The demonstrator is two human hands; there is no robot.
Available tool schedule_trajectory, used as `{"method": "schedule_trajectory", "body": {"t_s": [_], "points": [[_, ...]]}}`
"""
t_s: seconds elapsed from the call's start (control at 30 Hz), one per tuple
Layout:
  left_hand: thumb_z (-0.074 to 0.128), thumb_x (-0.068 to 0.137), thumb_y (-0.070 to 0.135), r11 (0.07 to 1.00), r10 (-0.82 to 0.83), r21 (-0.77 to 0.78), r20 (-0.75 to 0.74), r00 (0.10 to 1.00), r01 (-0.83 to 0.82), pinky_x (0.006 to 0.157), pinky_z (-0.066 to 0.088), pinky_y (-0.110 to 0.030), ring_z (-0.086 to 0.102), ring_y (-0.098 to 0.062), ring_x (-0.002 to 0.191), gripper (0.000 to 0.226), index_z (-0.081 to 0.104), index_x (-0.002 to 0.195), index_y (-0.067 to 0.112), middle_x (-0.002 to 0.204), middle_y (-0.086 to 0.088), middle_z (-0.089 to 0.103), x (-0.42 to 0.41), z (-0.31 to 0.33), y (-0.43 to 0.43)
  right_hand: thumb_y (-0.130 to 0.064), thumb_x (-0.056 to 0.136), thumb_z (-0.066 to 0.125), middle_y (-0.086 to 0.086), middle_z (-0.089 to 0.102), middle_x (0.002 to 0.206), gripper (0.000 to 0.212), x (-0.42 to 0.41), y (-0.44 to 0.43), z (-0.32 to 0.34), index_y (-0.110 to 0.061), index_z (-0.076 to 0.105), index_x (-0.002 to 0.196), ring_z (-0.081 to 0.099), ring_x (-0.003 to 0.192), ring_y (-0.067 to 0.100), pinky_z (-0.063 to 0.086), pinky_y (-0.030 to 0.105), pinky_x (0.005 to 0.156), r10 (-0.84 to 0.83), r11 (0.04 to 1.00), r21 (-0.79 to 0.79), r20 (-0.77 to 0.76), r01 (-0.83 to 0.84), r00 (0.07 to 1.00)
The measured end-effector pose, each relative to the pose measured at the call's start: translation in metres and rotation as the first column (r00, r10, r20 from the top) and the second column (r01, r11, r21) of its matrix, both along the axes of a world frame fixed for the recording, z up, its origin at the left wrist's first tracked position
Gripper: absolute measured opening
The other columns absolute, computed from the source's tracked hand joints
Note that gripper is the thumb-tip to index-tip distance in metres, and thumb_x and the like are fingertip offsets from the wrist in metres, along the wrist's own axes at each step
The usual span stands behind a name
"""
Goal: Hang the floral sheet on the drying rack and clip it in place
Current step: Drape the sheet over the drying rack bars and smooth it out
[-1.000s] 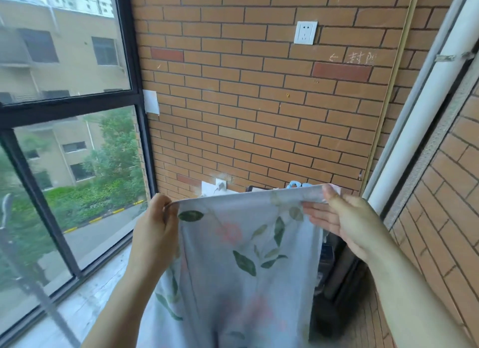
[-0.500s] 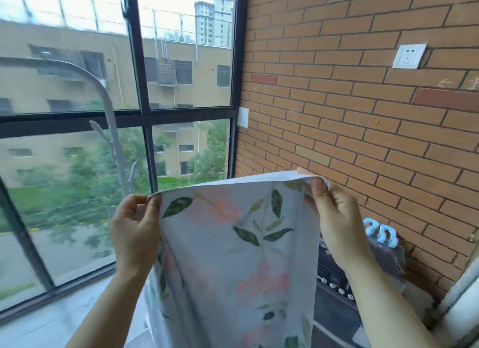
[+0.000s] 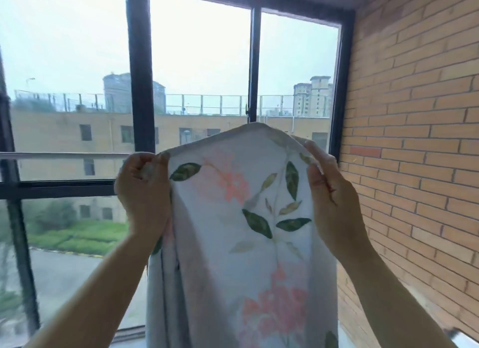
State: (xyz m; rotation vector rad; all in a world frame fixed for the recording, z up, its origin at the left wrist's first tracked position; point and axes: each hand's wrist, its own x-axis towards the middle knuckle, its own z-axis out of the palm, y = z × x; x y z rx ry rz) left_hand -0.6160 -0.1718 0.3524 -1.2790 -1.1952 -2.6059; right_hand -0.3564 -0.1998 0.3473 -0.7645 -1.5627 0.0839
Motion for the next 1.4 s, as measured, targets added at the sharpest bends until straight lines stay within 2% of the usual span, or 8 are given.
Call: {"method": "schedule_trajectory", "body": {"t_s": [0.07,0.13,0.27,0.43,0.6,0.8,1.07,1.4], "points": [[0.068,0.084,0.024,0.997,0.07,0.045,-0.04,0.997,-0.069,0.055,0.033,-0.007,0.043,0.006,0.055,0.019,0.06,0.076,0.009,0.061,0.008,0.049,-0.019,0.02,-0.007,-0.027,0.103,0.038,-0.004,0.052,0.124,0.039,-0.02,0.01,0.019,-0.031,0.045,0.141,0.051,0.096,-0.013,0.041,0.003,0.081,-0.021,0.998,0.052,0.035,0.019,0.999],[0.067,0.084,0.022,0.991,0.126,0.064,-0.071,0.99,-0.121,0.053,0.033,-0.008,0.042,0.005,0.055,0.021,0.059,0.075,0.005,0.062,0.0,0.051,-0.041,0.034,-0.013,-0.024,0.103,0.037,-0.001,0.051,0.115,0.04,-0.045,0.016,0.034,-0.028,0.045,0.142,0.053,0.084,-0.003,0.042,0.009,0.073,-0.039,0.995,0.096,0.05,0.035,0.998],[0.067,0.084,0.023,0.978,0.201,0.078,-0.114,0.973,-0.193,0.054,0.033,-0.01,0.042,0.0,0.059,0.023,0.06,0.076,0.002,0.068,-0.009,0.055,-0.096,0.05,-0.016,-0.021,0.103,0.037,-0.011,0.048,0.099,0.04,-0.101,0.03,0.048,-0.026,0.043,0.143,0.051,0.078,-0.011,0.041,0.008,0.063,-0.073,0.98,0.187,0.053,0.061,0.996],[0.067,0.084,0.024,0.973,0.218,0.107,-0.13,0.967,-0.205,0.054,0.033,-0.01,0.042,0.003,0.057,0.023,0.06,0.074,0.004,0.062,0.007,0.05,-0.175,0.062,-0.011,-0.026,0.103,0.035,-0.012,0.04,0.095,0.043,-0.182,0.055,0.053,-0.026,0.036,0.146,0.048,0.079,0.009,0.035,0.008,0.064,-0.121,0.959,0.265,0.06,0.101,0.991],[0.067,0.083,0.024,0.966,0.239,0.136,-0.154,0.959,-0.219,0.056,0.034,-0.01,0.042,0.001,0.059,0.027,0.059,0.074,0.0,0.068,-0.008,0.054,-0.256,0.068,0.002,-0.042,0.097,0.021,-0.007,0.036,0.104,0.054,-0.266,0.087,0.053,-0.028,0.031,0.147,0.054,0.093,0.036,0.035,0.029,0.072,-0.137,0.938,0.331,0.067,0.108,0.988],[0.068,0.083,0.023,0.963,0.26,0.117,-0.178,0.949,-0.242,0.055,0.034,-0.01,0.043,-0.001,0.059,0.025,0.061,0.075,0.0,0.067,-0.005,0.055,-0.323,0.074,0.035,-0.043,0.096,0.019,0.011,0.048,0.106,0.057,-0.331,0.121,0.052,-0.024,0.032,0.149,0.053,0.097,0.037,0.034,0.028,0.072,-0.151,0.938,0.324,0.072,0.12,0.986],[0.067,0.082,0.022,0.949,0.302,0.157,-0.208,0.93,-0.273,0.054,0.032,-0.013,0.041,0.0,0.057,0.026,0.059,0.072,-0.001,0.061,0.004,0.049,-0.359,0.101,0.094,-0.039,0.098,0.023,0.006,0.046,0.108,0.054,-0.366,0.179,0.057,-0.023,0.034,0.149,0.053,0.091,0.026,0.033,0.015,0.06,-0.185,0.928,0.34,0.07,0.151,0.98],[0.067,0.084,0.021,0.921,0.387,0.157,-0.271,0.882,-0.356,0.05,0.032,-0.009,0.041,-0.002,0.054,0.025,0.058,0.071,0.001,0.06,0.005,0.05,-0.359,0.118,0.192,-0.041,0.096,0.022,0.015,0.051,0.131,0.058,-0.365,0.283,0.072,-0.02,0.034,0.148,0.054,0.114,0.037,0.056,0.05,0.083,-0.202,0.933,0.325,0.124,0.152,0.972]]}}
